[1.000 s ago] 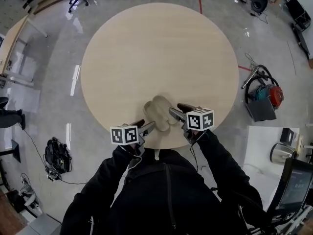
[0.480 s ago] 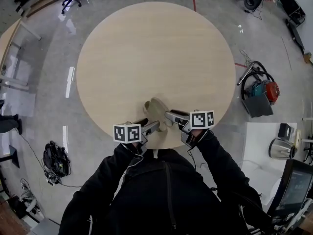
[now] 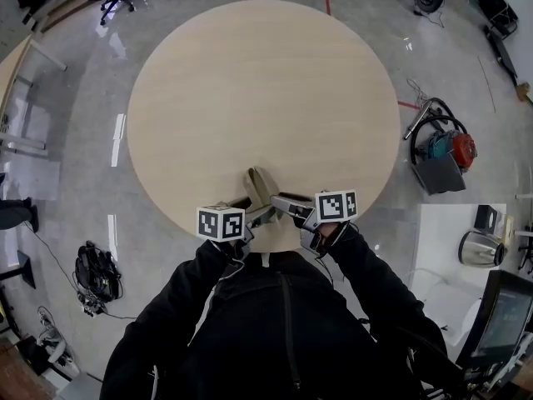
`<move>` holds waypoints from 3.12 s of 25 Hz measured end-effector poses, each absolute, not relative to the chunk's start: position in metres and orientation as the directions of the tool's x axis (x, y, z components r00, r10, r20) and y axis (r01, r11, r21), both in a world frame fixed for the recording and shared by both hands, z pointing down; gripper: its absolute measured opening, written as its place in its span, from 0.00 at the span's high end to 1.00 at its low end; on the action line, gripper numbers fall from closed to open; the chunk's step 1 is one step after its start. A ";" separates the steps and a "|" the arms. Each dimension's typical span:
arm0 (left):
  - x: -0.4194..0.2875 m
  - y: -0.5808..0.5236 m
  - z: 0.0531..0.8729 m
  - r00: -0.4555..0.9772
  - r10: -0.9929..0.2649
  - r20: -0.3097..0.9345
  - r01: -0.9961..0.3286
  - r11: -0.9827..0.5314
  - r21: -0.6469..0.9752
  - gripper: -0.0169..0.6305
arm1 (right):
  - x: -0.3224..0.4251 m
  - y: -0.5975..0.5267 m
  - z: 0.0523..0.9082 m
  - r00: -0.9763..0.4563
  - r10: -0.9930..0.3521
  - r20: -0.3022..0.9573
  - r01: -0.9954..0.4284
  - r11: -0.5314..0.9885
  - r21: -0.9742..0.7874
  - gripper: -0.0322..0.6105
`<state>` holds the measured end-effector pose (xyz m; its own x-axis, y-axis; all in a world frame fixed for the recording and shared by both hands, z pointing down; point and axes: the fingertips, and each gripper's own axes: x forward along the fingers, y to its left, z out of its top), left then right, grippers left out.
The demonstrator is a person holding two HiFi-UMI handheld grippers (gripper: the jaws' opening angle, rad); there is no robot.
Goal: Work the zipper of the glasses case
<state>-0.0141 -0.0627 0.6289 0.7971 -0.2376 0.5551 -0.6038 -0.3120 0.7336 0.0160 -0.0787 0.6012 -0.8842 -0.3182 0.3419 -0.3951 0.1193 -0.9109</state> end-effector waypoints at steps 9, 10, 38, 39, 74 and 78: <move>0.003 -0.047 0.645 0.710 -0.150 0.688 -0.634 -0.561 0.532 0.36 | -0.004 -0.071 0.598 -0.907 -0.235 0.348 -0.391 0.167 -0.905 0.60; 0.003 -0.046 0.647 0.697 -0.150 0.701 -0.637 -0.577 0.511 0.35 | -0.006 -0.070 0.598 -0.908 -0.231 0.348 -0.390 0.169 -0.905 0.60; -0.021 0.003 0.661 0.536 0.253 0.806 -0.198 -0.890 0.411 0.55 | 0.044 -0.043 0.599 -0.638 -0.257 0.726 -0.531 0.830 -0.173 0.60; -0.026 0.008 0.662 0.490 0.287 0.823 -0.145 -0.904 0.402 0.55 | 0.038 -0.041 0.596 -0.634 -0.260 0.728 -0.466 0.880 -0.091 0.60; -0.018 0.010 0.697 0.372 0.121 0.920 -0.124 -0.976 0.178 0.45 | 0.016 -0.020 0.613 -0.707 -0.115 0.697 -0.377 0.896 -0.235 0.47; -0.030 -0.003 0.668 0.566 0.164 0.808 -0.303 -0.870 0.388 0.45 | 0.033 -0.037 0.587 -0.744 -0.231 0.627 -0.499 0.816 -0.291 0.47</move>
<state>-0.0299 -0.0025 0.6685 0.5659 0.1636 0.8081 -0.3031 -0.8702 0.3885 0.0328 -0.0367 0.5873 -0.7438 -0.2313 0.6272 -0.4989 0.8165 -0.2906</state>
